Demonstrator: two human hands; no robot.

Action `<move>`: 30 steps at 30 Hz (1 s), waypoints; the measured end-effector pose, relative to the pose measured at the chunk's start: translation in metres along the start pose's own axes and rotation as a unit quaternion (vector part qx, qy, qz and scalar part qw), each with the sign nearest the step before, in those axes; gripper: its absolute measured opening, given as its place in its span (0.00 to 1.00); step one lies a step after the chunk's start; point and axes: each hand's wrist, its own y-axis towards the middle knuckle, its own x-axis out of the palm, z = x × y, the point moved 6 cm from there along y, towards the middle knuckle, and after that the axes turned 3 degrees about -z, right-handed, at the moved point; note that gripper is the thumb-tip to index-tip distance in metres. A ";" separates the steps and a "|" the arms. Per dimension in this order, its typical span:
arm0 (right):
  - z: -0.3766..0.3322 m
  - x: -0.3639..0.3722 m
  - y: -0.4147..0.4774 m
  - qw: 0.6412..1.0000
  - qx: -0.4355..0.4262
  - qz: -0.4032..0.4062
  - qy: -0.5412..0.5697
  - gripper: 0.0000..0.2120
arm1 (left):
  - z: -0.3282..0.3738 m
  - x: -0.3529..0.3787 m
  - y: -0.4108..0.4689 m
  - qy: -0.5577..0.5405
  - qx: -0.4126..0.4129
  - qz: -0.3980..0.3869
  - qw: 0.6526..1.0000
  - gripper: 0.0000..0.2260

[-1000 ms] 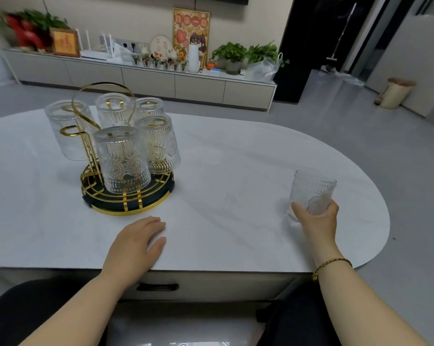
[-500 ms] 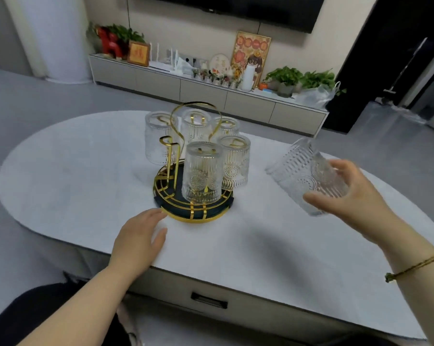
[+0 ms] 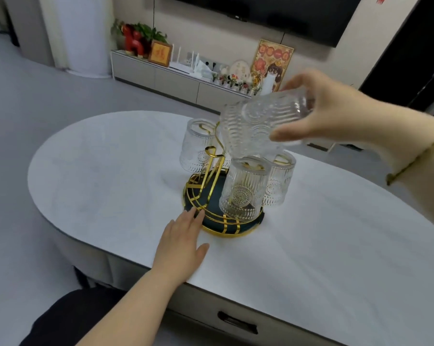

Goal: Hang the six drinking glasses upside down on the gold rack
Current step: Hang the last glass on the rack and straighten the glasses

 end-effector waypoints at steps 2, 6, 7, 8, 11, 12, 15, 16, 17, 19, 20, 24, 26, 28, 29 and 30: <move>-0.012 0.006 0.014 0.999 -0.012 -0.021 -0.024 0.31 | 0.000 0.000 -0.001 0.006 0.007 -0.005 1.000 0.29; -0.028 0.019 0.036 0.996 -0.033 -0.046 -0.068 0.36 | -0.001 0.000 -0.001 0.008 0.009 -0.011 1.000 0.30; -0.032 0.023 0.040 0.995 -0.037 -0.052 -0.073 0.36 | -0.001 0.000 -0.001 0.008 0.008 -0.013 1.000 0.30; -0.036 0.027 0.044 0.994 -0.042 -0.057 -0.079 0.35 | -0.001 0.001 -0.001 0.008 0.007 -0.017 1.000 0.31; -0.043 0.042 0.052 0.991 -0.056 -0.074 -0.093 0.36 | -0.001 0.006 -0.002 0.009 0.004 -0.037 0.999 0.31; -0.045 0.046 0.054 0.990 -0.058 -0.080 -0.098 0.37 | -0.001 0.007 -0.002 0.009 0.005 -0.040 0.999 0.31; -0.044 0.058 0.057 0.988 -0.053 -0.099 -0.110 0.37 | -0.001 0.008 -0.002 0.006 0.009 -0.043 0.999 0.31; -0.044 0.062 0.058 0.987 -0.050 -0.103 -0.110 0.37 | -0.001 0.008 -0.003 0.007 0.009 -0.044 0.999 0.31; -0.043 0.066 0.058 0.987 -0.050 -0.107 -0.109 0.36 | -0.001 0.009 -0.003 0.008 0.010 -0.045 0.999 0.31; -0.042 0.078 0.058 0.986 -0.051 -0.116 -0.109 0.36 | -0.001 0.010 -0.004 0.009 0.010 -0.047 0.999 0.31; -0.041 0.084 0.058 0.985 -0.052 -0.119 -0.112 0.36 | -0.001 0.010 -0.004 0.009 0.011 -0.046 0.999 0.31; -0.040 0.105 0.060 0.981 -0.058 -0.122 -0.136 0.37 | -0.001 0.009 -0.003 0.007 0.010 -0.048 0.999 0.31; -0.038 0.111 0.062 0.982 -0.053 -0.122 -0.136 0.37 | -0.001 0.009 -0.003 0.007 0.012 -0.048 0.999 0.31; -0.035 0.115 0.063 0.981 -0.050 -0.125 -0.138 0.37 | -0.001 0.009 -0.004 0.005 0.013 -0.046 0.999 0.31; -0.033 0.117 0.063 0.981 -0.048 -0.128 -0.139 0.38 | -0.001 0.009 -0.004 0.005 0.014 -0.045 0.999 0.31; -0.031 0.120 0.063 0.981 -0.045 -0.132 -0.138 0.38 | -0.001 0.009 -0.004 0.004 0.015 -0.045 0.999 0.31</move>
